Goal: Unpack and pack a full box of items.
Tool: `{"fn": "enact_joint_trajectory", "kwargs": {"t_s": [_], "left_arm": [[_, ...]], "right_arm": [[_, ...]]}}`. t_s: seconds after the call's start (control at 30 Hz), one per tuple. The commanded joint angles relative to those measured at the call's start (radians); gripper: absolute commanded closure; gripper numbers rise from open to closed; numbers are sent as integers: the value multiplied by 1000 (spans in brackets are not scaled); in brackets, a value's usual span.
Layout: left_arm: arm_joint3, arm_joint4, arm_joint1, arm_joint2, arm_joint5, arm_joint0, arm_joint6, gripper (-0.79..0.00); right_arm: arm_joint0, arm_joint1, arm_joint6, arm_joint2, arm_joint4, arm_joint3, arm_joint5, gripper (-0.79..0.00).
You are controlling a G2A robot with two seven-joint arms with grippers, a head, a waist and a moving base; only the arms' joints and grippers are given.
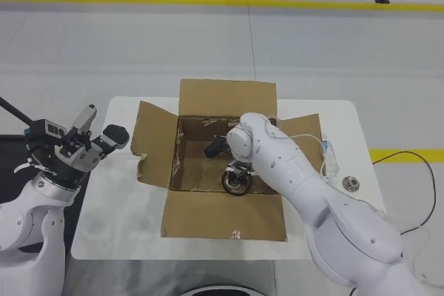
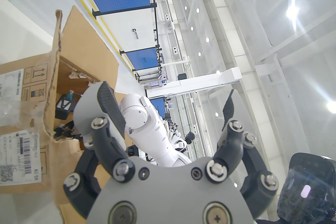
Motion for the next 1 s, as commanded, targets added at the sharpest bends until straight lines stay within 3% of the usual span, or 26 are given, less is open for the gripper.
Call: {"fn": "enact_joint_trajectory", "kwargs": {"t_s": [0.0, 0.33, 0.57, 0.77, 0.97], "left_arm": [[0, 0, 0, 0, 0, 0, 0, -785], [0, 0, 0, 0, 0, 0, 0, -785], [0, 0, 0, 0, 0, 0, 0, -785], [0, 0, 0, 0, 0, 0, 0, -785], [0, 0, 0, 0, 0, 0, 0, -785]], "right_arm": [[5, -1, -11, 5, -2, 3, -4, 0], [33, 20, -42, 43, -15, -26, -33, 0], [33, 70, -103, 95, -44, -172, -35, 0], [-29, 170, -120, 209, -79, -432, -46, 0], [-243, 310, -93, 442, -176, -907, -9, 0]]}}
